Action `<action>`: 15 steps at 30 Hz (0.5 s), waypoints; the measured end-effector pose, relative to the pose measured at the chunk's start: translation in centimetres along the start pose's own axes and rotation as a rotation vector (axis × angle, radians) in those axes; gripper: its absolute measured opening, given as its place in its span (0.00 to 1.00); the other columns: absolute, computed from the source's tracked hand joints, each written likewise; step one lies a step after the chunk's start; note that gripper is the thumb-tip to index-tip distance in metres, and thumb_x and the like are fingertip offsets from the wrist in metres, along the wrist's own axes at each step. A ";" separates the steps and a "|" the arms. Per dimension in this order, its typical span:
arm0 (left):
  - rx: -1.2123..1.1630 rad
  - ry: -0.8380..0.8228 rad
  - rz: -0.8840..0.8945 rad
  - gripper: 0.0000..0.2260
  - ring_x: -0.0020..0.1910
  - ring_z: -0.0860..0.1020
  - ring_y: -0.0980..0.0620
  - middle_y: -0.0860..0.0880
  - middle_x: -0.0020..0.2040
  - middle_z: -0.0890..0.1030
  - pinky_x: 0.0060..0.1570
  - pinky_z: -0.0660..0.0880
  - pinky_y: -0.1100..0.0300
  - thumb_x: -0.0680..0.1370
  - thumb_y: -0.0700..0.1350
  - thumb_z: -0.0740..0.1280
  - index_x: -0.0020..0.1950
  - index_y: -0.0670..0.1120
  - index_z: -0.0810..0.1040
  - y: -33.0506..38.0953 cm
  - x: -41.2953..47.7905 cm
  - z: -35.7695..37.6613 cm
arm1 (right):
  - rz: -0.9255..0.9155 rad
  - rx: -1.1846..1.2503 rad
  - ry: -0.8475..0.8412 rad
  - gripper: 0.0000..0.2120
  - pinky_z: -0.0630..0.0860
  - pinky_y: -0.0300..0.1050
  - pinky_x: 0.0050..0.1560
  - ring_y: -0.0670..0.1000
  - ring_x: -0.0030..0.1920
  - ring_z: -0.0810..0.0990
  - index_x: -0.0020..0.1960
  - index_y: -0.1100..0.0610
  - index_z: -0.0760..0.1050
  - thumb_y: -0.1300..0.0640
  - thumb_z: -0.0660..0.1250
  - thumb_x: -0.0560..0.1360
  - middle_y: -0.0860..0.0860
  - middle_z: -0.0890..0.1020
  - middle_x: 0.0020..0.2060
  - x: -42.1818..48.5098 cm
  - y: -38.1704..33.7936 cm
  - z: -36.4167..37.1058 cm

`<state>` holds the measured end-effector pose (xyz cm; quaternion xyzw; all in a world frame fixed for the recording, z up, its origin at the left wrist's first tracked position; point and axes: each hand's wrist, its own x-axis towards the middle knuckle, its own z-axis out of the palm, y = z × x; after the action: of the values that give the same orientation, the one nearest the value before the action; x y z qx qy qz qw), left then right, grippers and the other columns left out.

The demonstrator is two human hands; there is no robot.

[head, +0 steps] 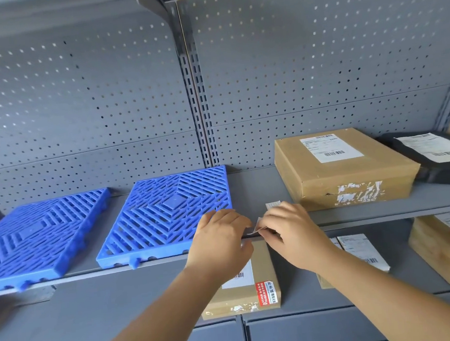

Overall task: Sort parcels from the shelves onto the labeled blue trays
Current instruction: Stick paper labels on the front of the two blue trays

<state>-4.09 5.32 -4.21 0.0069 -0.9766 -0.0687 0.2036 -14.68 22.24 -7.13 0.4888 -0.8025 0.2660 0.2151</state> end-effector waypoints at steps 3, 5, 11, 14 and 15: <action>-0.033 0.087 -0.031 0.11 0.50 0.79 0.50 0.56 0.47 0.83 0.53 0.65 0.60 0.73 0.50 0.65 0.51 0.53 0.84 -0.1 0.0 -0.5 | 0.036 0.061 0.012 0.04 0.73 0.50 0.45 0.52 0.44 0.76 0.47 0.50 0.82 0.56 0.69 0.76 0.42 0.80 0.39 1.3 -0.5 -0.5; -0.041 0.157 -0.042 0.07 0.46 0.80 0.48 0.56 0.43 0.83 0.49 0.67 0.58 0.74 0.50 0.67 0.48 0.53 0.84 -0.5 0.1 -0.8 | 0.050 0.089 0.004 0.04 0.74 0.52 0.45 0.51 0.44 0.75 0.47 0.50 0.82 0.54 0.68 0.77 0.42 0.80 0.39 2.2 -1.2 -0.8; -0.059 0.288 -0.095 0.04 0.43 0.80 0.49 0.57 0.40 0.83 0.45 0.74 0.53 0.76 0.49 0.70 0.46 0.52 0.84 -3.0 -0.3 -2.6 | 0.053 0.149 -0.015 0.05 0.68 0.44 0.50 0.48 0.46 0.72 0.47 0.50 0.81 0.50 0.69 0.78 0.42 0.81 0.41 4.8 -3.1 -0.4; -0.140 0.324 -0.184 0.07 0.46 0.81 0.49 0.57 0.43 0.85 0.48 0.74 0.53 0.77 0.50 0.68 0.49 0.52 0.85 -4.7 -0.8 -3.7 | 0.061 0.157 -0.021 0.03 0.67 0.45 0.49 0.50 0.45 0.72 0.47 0.52 0.80 0.53 0.70 0.77 0.44 0.80 0.39 6.1 -3.9 0.5; -0.165 0.336 -0.214 0.07 0.46 0.81 0.49 0.56 0.44 0.85 0.50 0.75 0.52 0.77 0.50 0.68 0.49 0.51 0.85 -5.4 -1.1 -4.0 | 0.062 0.159 -0.020 0.02 0.67 0.45 0.48 0.50 0.44 0.72 0.46 0.52 0.80 0.54 0.71 0.77 0.44 0.80 0.38 6.5 -4.3 0.8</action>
<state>-1.60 -0.55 -1.75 0.1053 -0.9138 -0.1674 0.3549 -13.73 15.70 -2.88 0.4819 -0.7956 0.3308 0.1593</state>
